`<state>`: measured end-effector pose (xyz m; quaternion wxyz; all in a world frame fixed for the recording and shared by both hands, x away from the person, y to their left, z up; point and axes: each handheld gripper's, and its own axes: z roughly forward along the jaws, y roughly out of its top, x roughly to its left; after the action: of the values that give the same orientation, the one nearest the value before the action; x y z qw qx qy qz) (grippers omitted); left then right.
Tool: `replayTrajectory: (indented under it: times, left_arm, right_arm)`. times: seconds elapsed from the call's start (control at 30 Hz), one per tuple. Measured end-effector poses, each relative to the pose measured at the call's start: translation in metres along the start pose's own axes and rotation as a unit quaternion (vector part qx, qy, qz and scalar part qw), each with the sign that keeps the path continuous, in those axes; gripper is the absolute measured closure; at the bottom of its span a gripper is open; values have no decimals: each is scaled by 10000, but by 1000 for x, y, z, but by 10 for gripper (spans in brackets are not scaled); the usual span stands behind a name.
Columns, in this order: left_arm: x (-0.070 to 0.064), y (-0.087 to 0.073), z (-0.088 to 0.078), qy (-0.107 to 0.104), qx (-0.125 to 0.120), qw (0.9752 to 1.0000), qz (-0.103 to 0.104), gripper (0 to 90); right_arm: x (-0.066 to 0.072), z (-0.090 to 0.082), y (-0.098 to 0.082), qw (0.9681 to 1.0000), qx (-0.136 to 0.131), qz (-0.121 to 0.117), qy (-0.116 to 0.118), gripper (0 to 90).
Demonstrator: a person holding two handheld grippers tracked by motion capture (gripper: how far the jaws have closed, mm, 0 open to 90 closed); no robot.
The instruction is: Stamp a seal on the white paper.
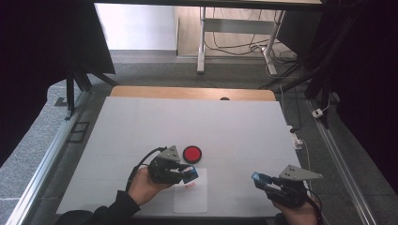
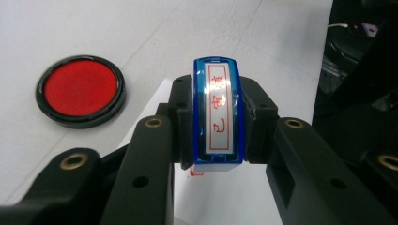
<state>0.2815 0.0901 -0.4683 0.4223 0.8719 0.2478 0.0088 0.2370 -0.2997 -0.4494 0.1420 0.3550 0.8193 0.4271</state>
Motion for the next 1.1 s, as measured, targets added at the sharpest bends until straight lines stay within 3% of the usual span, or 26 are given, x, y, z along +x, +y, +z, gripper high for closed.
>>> replayTrajectory:
  times: [0.77, 1.1]
  left_arm:
    - [0, 8, -37, -2, -709, 9974, 123, 693]
    - [-2, 9, -42, 23, -818, 9965, 176, 693]
  right_arm:
    - [0, 1, 1, 10000, -24, 37, 43, 687]
    - [1, 2, 2, 9999, -4, 69, 110, 687]
